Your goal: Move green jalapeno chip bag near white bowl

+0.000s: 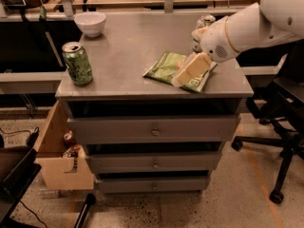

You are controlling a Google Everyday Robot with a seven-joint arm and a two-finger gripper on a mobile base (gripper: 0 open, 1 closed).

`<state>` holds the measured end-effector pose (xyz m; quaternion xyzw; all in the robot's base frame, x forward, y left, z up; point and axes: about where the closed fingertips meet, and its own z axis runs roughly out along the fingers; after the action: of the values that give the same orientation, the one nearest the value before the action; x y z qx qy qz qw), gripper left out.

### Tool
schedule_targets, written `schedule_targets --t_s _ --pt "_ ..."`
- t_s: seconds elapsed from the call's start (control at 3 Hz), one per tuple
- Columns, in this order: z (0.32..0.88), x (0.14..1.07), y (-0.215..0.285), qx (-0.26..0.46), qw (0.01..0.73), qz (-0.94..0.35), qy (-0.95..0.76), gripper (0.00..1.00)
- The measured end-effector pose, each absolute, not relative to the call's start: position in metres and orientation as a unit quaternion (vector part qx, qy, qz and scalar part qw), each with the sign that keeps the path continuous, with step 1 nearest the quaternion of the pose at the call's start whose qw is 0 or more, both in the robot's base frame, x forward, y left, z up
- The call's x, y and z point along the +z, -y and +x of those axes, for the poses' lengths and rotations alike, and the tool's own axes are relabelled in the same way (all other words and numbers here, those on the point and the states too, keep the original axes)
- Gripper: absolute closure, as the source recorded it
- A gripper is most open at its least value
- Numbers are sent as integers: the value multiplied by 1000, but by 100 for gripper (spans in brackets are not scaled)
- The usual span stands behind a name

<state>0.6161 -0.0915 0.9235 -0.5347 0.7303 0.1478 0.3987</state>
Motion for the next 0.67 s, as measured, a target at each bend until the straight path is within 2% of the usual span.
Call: schedule_targets --t_s 0.67 --pt "642 890 92 156 388 -531 -737 0"
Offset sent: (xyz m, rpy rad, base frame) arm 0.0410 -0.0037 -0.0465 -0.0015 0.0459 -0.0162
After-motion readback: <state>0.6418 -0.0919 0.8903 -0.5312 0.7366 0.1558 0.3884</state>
